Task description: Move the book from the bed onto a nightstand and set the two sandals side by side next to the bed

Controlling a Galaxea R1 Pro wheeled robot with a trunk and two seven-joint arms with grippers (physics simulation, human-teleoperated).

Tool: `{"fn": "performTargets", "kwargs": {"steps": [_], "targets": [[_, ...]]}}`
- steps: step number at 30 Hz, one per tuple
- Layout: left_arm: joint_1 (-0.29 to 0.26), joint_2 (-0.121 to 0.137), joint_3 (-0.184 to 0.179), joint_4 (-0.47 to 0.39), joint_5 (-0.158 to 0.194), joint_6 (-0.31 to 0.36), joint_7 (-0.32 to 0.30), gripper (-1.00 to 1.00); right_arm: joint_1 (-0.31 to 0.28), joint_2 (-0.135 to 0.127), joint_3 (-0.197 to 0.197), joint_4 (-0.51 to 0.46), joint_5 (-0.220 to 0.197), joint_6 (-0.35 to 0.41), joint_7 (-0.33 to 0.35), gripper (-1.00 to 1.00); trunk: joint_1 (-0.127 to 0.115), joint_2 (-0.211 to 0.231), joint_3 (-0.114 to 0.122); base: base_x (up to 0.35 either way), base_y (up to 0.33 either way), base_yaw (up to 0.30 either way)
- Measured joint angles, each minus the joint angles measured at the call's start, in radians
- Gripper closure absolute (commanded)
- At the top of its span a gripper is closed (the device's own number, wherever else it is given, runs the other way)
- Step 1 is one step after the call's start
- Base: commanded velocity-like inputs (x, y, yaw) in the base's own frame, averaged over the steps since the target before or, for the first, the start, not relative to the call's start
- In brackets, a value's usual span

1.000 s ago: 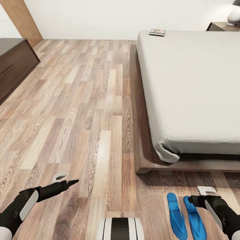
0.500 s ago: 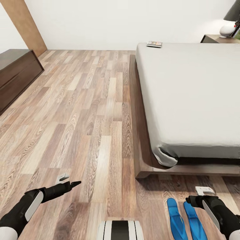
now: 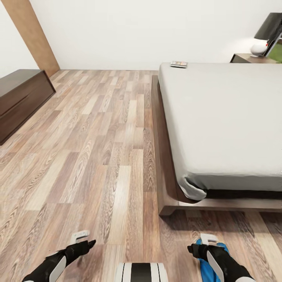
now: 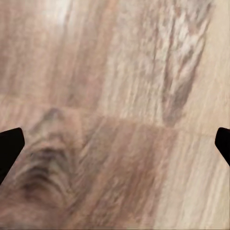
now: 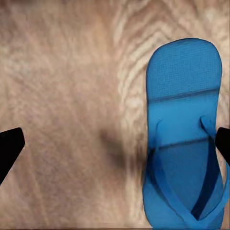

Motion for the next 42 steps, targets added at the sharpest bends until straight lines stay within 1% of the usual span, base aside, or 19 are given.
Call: {"fn": "performTargets", "kwargs": {"steps": [2,3,5,7,10,11,12,13,15,20,27,33,37,42], "targets": [[0.001,-0.008,0.000,0.007,-0.009,-0.014,0.025,-1.00,0.000,0.016,0.000,0.020,0.001,-0.010,0.000,-1.00,-0.001,0.000,0.008,0.000,0.000,0.000],[0.001,-0.013,0.000,0.011,-0.014,-0.022,0.040,-1.00,0.000,0.032,0.000,0.040,0.001,-0.017,0.000,-1.00,-0.001,0.001,0.012,0.000,0.000,0.000],[0.002,-0.017,0.001,0.014,-0.017,-0.028,0.051,-1.00,-0.001,0.046,-0.001,0.062,0.002,-0.022,0.000,-1.00,-0.002,0.001,0.019,0.000,0.000,0.000],[0.004,-0.019,0.002,0.017,-0.020,-0.032,0.060,-1.00,0.000,0.058,-0.002,0.100,0.002,-0.037,0.000,-1.00,-0.003,0.002,0.027,0.000,0.000,0.000],[0.005,-0.019,0.003,0.022,-0.022,-0.036,0.066,-1.00,0.000,0.064,-0.003,0.145,0.002,-0.068,0.000,-1.00,-0.005,0.002,0.039,0.000,0.000,0.000],[0.005,-0.019,0.004,0.034,-0.022,-0.042,0.068,-1.00,0.000,0.066,-0.003,0.173,0.001,-0.098,0.000,-1.00,-0.005,0.003,0.043,0.000,0.000,0.000],[0.005,-0.019,0.004,0.042,-0.022,-0.048,0.070,-1.00,0.000,0.067,-0.004,0.186,0.001,-0.115,-0.001,-1.00,-0.005,0.003,0.046,0.000,0.000,0.000],[0.006,-0.018,0.005,0.080,-0.020,-0.091,0.073,-1.00,0.000,0.068,-0.004,0.226,0.001,-0.182,0.000,-1.00,-0.006,0.003,0.050,0.000,0.000,0.000],[0.006,-0.018,0.005,0.106,-0.018,-0.134,0.074,-1.00,0.000,0.069,-0.004,0.242,0.001,-0.217,0.000,-1.00,-0.007,0.003,0.058,0.000,0.000,0.000],[0.006,-0.018,0.006,0.143,-0.019,-0.188,0.075,-1.00,0.000,0.067,-0.005,0.256,0.001,-0.246,0.002,-1.00,-0.009,0.005,0.077,0.000,0.000,0.000],[0.006,-0.020,0.003,0.169,-0.021,-0.208,0.075,-1.00,0.003,0.066,-0.005,0.261,0.001,-0.257,0.004,-1.00,-0.012,0.006,0.104,0.000,0.000,0.000],[0.006,-0.029,0.001,0.177,-0.023,-0.213,0.075,-1.00,0.005,0.062,-0.005,0.266,0.002,-0.259,0.004,-1.00,-0.015,0.008,0.128,0.000,0.000,0.000],[0.006,-0.030,0.002,0.178,-0.023,-0.215,0.075,-1.00,0.005,0.065,-0.005,0.288,0.002,-0.259,0.004,-1.00,-0.017,0.009,0.143,0.000,0.000,0.000],[0.006,-0.031,0.002,0.178,-0.024,-0.216,0.075,-1.00,0.005,0.067,-0.005,0.295,0.004,-0.259,0.004,-1.00,-0.019,0.010,0.162,0.000,0.000,0.002]]}}
